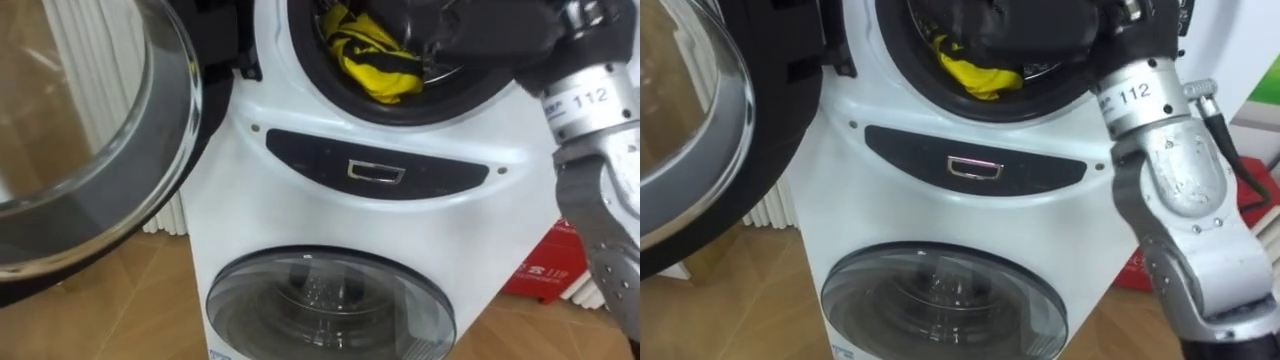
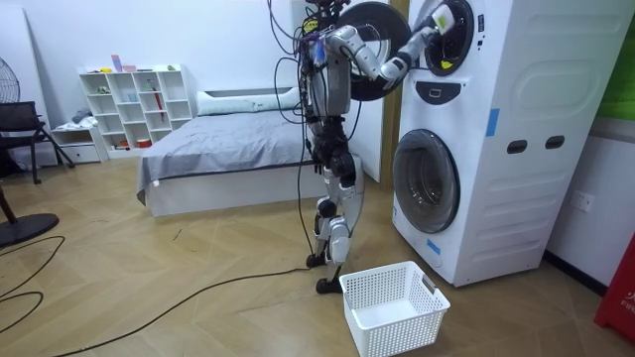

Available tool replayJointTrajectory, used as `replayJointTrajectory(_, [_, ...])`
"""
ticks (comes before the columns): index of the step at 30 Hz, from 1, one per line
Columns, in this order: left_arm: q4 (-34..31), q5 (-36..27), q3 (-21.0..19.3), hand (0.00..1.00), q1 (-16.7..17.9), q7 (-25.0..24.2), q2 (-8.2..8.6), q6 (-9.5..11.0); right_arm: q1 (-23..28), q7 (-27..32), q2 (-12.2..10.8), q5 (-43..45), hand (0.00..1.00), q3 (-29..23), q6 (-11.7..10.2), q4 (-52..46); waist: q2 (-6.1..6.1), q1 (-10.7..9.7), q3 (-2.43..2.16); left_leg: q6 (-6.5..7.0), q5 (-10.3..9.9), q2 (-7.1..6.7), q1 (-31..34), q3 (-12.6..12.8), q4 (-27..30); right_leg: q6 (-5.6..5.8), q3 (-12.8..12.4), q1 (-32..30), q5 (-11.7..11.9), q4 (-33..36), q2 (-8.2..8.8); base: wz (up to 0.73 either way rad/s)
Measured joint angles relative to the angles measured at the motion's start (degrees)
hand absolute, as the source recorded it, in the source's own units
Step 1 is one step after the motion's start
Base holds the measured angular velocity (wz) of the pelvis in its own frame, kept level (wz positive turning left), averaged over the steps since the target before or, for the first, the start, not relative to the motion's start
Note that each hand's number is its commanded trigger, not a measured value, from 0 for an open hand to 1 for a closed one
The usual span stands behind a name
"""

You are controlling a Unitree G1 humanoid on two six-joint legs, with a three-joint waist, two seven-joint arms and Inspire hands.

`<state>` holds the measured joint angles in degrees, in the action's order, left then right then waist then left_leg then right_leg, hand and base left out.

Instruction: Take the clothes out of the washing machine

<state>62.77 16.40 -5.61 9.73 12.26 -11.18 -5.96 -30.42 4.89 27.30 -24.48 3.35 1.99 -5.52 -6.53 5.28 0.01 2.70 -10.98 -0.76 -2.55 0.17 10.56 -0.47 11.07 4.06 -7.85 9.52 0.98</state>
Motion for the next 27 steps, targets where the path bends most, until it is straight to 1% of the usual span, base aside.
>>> replayJointTrajectory(4, [-0.93, 0.03, 0.02, 0.0, 0.25, -0.06, -0.14, -0.55, -0.01, -1.27, 2.11, 0.37, 0.0, -0.12, 0.45, 7.56, -0.06, 0.23, -0.05, -0.04, 0.03, 0.03, 0.1, -0.43, -0.01, 0.0, 0.29, -0.09, -0.01, 0.01, -0.06, 0.04])
replayJointTrajectory(6, [-1.36, 0.03, -0.03, 0.0, 0.18, -0.17, -0.15, -0.64, -0.34, -2.0, 3.08, 0.04, 0.0, -0.12, 0.44, 8.25, -0.14, 0.65, -0.09, -0.05, 0.03, 0.08, 0.09, -0.61, 0.03, 0.01, 0.49, -0.05, -0.01, 0.01, -0.1, 0.05])
replayJointTrajectory(7, [-1.49, 0.02, -0.3, 0.0, 0.46, -0.44, -0.17, -0.64, -0.34, -2.71, 3.78, -0.1, 0.0, -0.05, -0.04, 9.28, -0.27, 0.84, -0.17, -0.04, 0.03, 0.07, 0.05, -0.73, 0.08, 0.01, 0.74, 0.03, -0.01, 0.05, -0.06, 0.04])
replayJointTrajectory(9, [-1.9, 0.02, -0.58, 0.0, 0.6, -0.83, -0.25, -0.96, -0.35, -4.04, 4.03, -0.18, 0.0, -0.03, -0.12, 10.21, -0.56, 0.78, -0.31, -0.04, 0.03, 0.0, 0.04, -0.7, 0.23, 0.01, 0.95, 0.11, -0.01, 0.04, 0.03, 0.0])
replayJointTrajectory(11, [-2.84, -0.02, -0.73, 0.0, 1.09, -1.4, -0.79, -1.07, -1.18, -4.72, 4.4, -0.15, 0.0, 0.03, -0.1, 12.46, -0.99, 1.09, -0.16, -0.02, 0.03, -0.04, 0.03, -0.73, 0.12, 0.01, 1.31, 0.28, -0.01, 0.08, 0.11, 0.0])
replayJointTrajectory(12, [-3.08, -0.02, -0.73, 0.0, 1.34, -1.58, -1.48, -1.14, -1.85, -5.59, 4.46, 0.04, 0.0, 0.29, -0.03, 14.2, -1.34, 1.09, 0.05, -0.03, 0.02, -0.04, 0.03, -0.78, 0.19, 0.01, 1.8, 0.37, -0.01, 0.1, 0.14, 0.0])
replayJointTrajectory(13, [-3.19, -0.01, -0.74, 0.0, 1.52, -1.59, -2.08, -1.26, -2.56, -6.21, 4.54, 0.79, 0.0, 0.63, 0.16, 15.74, -1.8, 1.13, 0.12, -0.05, 0.01, -0.04, 0.15, -0.95, 0.36, 0.01, 1.86, 0.38, -0.01, 0.1, 0.12, 0.0])
replayJointTrajectory(15, [-3.42, 0.0, -0.74, 0.0, 2.02, -1.59, -2.48, -1.58, -3.53, -6.68, 4.62, 1.98, 0.0, 1.0, 0.62, 17.5, -2.19, 1.02, 0.0, -0.13, -0.1, -0.18, 0.7, -1.41, 0.92, 0.0, 2.14, 0.26, 0.0, 0.09, 0.15, 0.1])
replayJointTrajectory(17, [-3.74, 0.0, -0.72, 0.0, 2.32, -1.63, -2.48, -2.11, -3.95, -7.01, 4.82, 2.92, 0.0, 1.0, 0.6, 18.71, -2.27, 0.84, -0.05, -0.14, -0.04, -0.47, 1.1, -2.11, 1.19, -0.01, 3.2, 0.22, 0.0, 0.09, 0.46, 0.15])
replayJointTrajectory(22, [-4.42, 0.0, -0.71, 0.0, 4.17, -1.71, -2.86, -3.26, -4.51, -7.53, 5.29, 5.3, 0.0, 1.0, 0.58, 20.55, -2.31, 1.09, -0.09, -0.02, 0.5, -0.98, 1.64, -2.83, 1.3, -0.06, 3.74, 0.03, -0.01, 0.09, 0.85, 0.08])
replayJointTrajectory(27, [-4.42, -0.01, -0.77, 0.0, 4.12, -1.73, -3.04, -3.72, -4.51, -7.47, 5.51, 6.15, 0.0, 1.02, 0.6, 20.84, -2.38, 1.3, -0.14, -0.01, 0.69, -1.06, 1.89, -3.05, 1.35, -0.12, 4.06, -0.06, 0.03, 0.05, 0.92, 0.02])
